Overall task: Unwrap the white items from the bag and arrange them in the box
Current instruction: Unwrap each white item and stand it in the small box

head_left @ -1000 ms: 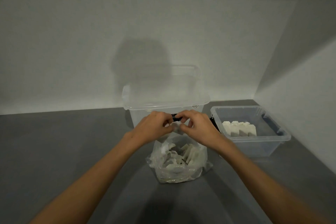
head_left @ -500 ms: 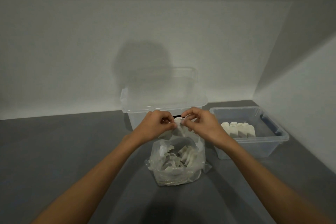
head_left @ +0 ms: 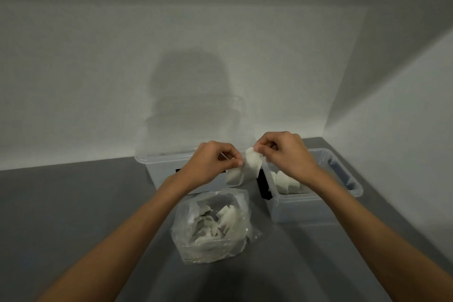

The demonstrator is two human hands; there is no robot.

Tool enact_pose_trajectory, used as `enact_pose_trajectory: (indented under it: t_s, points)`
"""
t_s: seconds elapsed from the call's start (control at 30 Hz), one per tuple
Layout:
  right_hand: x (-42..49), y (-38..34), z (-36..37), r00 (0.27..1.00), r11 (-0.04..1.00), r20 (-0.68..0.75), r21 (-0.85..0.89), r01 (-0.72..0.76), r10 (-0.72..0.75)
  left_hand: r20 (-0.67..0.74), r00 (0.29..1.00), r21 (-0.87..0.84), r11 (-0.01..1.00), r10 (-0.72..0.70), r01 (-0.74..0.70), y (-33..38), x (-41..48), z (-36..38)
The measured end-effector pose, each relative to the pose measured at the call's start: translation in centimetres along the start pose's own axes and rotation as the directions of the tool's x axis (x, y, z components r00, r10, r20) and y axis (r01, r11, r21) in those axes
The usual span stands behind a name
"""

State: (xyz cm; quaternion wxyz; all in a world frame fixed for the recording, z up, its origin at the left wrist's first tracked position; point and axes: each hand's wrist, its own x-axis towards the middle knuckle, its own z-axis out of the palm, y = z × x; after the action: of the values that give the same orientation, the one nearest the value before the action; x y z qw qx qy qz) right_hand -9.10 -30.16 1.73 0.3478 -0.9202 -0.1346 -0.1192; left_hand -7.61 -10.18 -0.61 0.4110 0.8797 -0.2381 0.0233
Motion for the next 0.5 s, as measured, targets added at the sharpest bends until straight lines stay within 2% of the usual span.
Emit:
enact_pose_trajectory:
  t_s: [0.1, 0.3, 0.4, 0.5]
  points:
    - [0.6, 2.1, -3.0, 0.999, 0.998, -0.038, -0.059, -0.025, 0.023, -0.042, 0.999, 0.005, 0.999, -0.031, 0.031, 1.4, 2.0, 1.1]
    - [2.1, 8.2, -7.3, 0.994, 0.970, 0.067, -0.233, -0.066, 0.083, -0.061, 0.997, 0.016, 0.998, -0.052, 0.053, 4.4, 6.8, 5.2]
    - [2.9, 11.4, -7.7, 0.977, 0.947, 0.136, -0.298, -0.117, 0.163, 0.003, 0.999, 0.100, 0.994, -0.050, 0.049, 5.4, 9.1, 8.4]
    - [3.2, 14.3, -6.7, 0.948, 0.927, 0.226, -0.351, -0.135, 0.224, 0.109, 0.992, 0.266, 0.963, -0.068, 0.037, 5.5, 11.2, 11.8]
